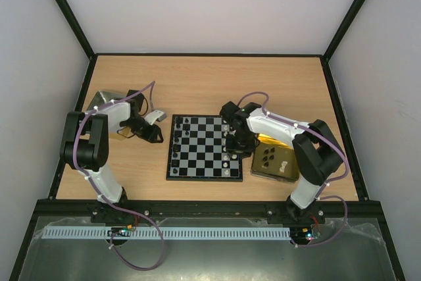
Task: Set up the chess pieces on the board
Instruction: Place the chess piece on the chessboard, then pick up the chess piece from the storage box.
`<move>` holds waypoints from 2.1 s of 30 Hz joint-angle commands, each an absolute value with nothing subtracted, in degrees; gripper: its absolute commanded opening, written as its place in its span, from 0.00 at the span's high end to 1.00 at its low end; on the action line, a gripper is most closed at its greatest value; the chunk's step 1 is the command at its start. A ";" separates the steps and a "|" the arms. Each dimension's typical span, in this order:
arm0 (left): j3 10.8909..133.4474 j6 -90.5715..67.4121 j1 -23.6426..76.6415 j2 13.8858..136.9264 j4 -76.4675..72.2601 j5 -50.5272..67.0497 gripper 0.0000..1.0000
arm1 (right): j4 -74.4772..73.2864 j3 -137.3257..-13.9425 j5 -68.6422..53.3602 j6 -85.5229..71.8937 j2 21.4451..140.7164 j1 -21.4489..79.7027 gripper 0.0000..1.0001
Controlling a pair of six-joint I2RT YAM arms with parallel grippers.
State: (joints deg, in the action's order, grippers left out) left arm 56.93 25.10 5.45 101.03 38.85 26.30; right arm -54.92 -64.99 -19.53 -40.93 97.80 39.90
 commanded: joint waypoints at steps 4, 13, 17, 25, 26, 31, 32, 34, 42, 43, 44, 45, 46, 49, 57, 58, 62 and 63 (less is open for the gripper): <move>56.54 26.05 5.50 100.64 40.02 23.60 0.66 | -59.06 -69.24 -16.13 -40.79 96.29 40.12 0.60; 65.21 27.42 3.78 96.44 49.97 29.42 0.65 | -62.17 -70.52 -13.22 -41.13 92.42 37.25 0.60; 69.29 27.95 4.07 93.44 53.25 29.38 0.63 | -65.09 -70.65 -10.59 -41.42 88.32 32.22 0.60; 73.29 30.83 10.37 88.47 60.99 30.45 0.46 | -68.83 -61.25 -6.59 -41.22 77.52 17.18 0.60; 73.10 30.85 12.10 87.69 61.45 30.91 0.44 | -68.82 -59.81 -6.74 -41.15 76.53 15.67 0.60; 70.93 29.61 19.54 82.07 60.66 33.55 0.29 | -68.03 -53.02 -8.46 -40.31 73.12 10.07 0.57; 70.40 29.22 20.23 81.24 60.34 34.32 0.27 | -67.71 -51.91 -9.01 -40.24 72.66 9.15 0.57; 69.79 29.14 21.29 80.53 60.55 36.41 0.24 | -66.99 -50.09 -10.16 -40.24 71.90 7.77 0.56; 65.71 25.44 24.87 78.72 56.01 37.90 0.08 | -62.98 -44.39 -11.12 -40.32 71.47 4.93 0.56; 65.54 25.06 25.09 78.74 55.57 38.07 0.07 | -62.20 -43.98 -11.22 -40.39 71.77 4.58 0.56; 65.49 24.68 25.20 78.68 55.35 38.32 0.05 | -61.50 -43.69 -11.25 -40.47 72.07 4.31 0.56; 65.48 24.55 25.23 78.71 55.16 38.52 0.03 | -60.72 -43.51 -11.23 -40.51 72.41 4.00 0.56; 65.41 24.53 25.27 78.68 55.06 38.64 0.02 | -60.20 -43.43 -11.13 -40.46 72.80 3.82 0.56; 65.39 24.40 25.24 78.46 54.94 38.67 0.01 | -58.65 -43.46 -10.54 -40.53 74.08 3.17 0.56; 65.05 24.01 25.49 77.47 54.28 38.67 0.01 | -55.52 -43.93 -10.27 -40.49 76.66 1.77 0.59; 64.96 23.95 25.55 77.28 54.29 38.75 0.01 | -55.26 -43.87 -10.03 -40.64 76.86 1.81 0.60; 64.78 23.91 25.65 77.08 54.07 38.85 0.01 | -54.29 -43.63 -9.09 -40.74 77.57 1.68 0.65; 64.72 23.91 25.66 77.08 54.03 38.91 0.01 | -54.02 -43.52 -9.20 -40.76 77.79 1.56 0.67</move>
